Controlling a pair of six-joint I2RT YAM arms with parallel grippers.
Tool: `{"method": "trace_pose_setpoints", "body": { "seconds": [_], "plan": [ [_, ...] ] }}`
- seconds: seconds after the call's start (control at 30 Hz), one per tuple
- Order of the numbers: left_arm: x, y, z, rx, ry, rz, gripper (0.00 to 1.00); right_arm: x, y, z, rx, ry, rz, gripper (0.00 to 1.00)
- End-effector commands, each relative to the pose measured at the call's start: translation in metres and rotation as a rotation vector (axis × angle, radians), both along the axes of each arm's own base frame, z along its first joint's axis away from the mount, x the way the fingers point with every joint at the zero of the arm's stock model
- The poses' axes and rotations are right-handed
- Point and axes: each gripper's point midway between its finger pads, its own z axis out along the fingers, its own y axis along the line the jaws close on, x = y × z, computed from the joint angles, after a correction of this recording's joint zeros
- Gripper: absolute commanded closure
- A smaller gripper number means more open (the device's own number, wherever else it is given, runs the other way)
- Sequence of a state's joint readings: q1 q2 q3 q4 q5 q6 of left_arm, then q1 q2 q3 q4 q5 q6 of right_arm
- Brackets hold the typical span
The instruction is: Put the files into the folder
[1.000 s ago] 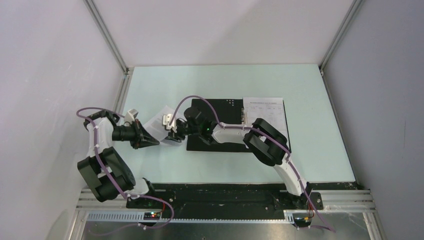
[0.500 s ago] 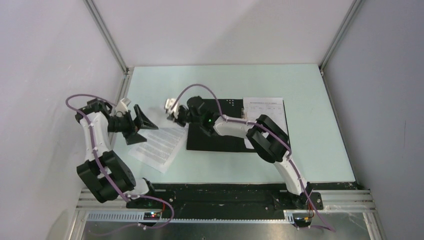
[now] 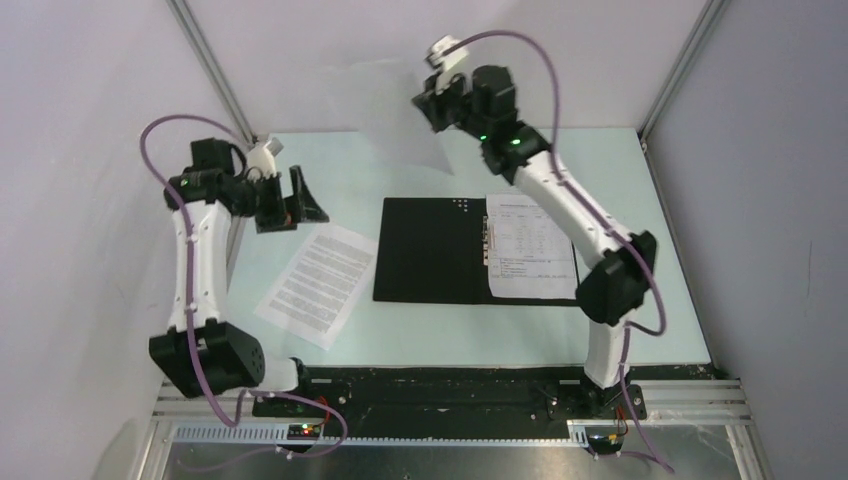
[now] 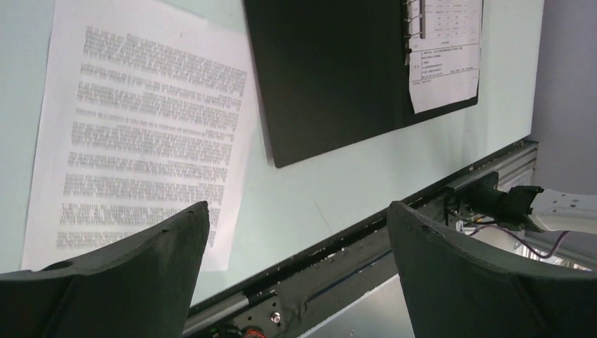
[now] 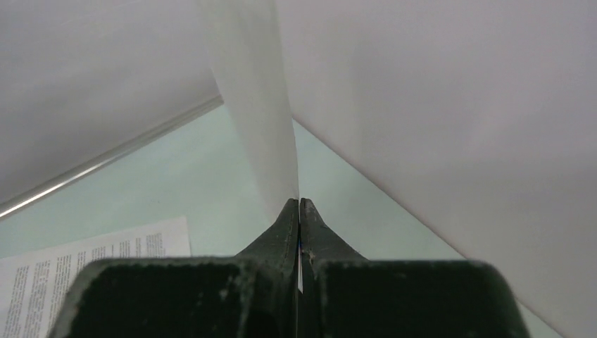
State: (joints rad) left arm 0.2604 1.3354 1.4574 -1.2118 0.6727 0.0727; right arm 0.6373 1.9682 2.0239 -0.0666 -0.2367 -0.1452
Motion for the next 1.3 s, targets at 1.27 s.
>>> {"method": "trace_pose_setpoints", "body": {
  "seconds": [1.27],
  "plan": [
    [0.118, -0.07, -0.009, 0.134, -0.024, -0.121, 0.0, -0.02, -0.303, -0.2, -0.316, 1.082, -0.817, 1.0]
  ]
}}
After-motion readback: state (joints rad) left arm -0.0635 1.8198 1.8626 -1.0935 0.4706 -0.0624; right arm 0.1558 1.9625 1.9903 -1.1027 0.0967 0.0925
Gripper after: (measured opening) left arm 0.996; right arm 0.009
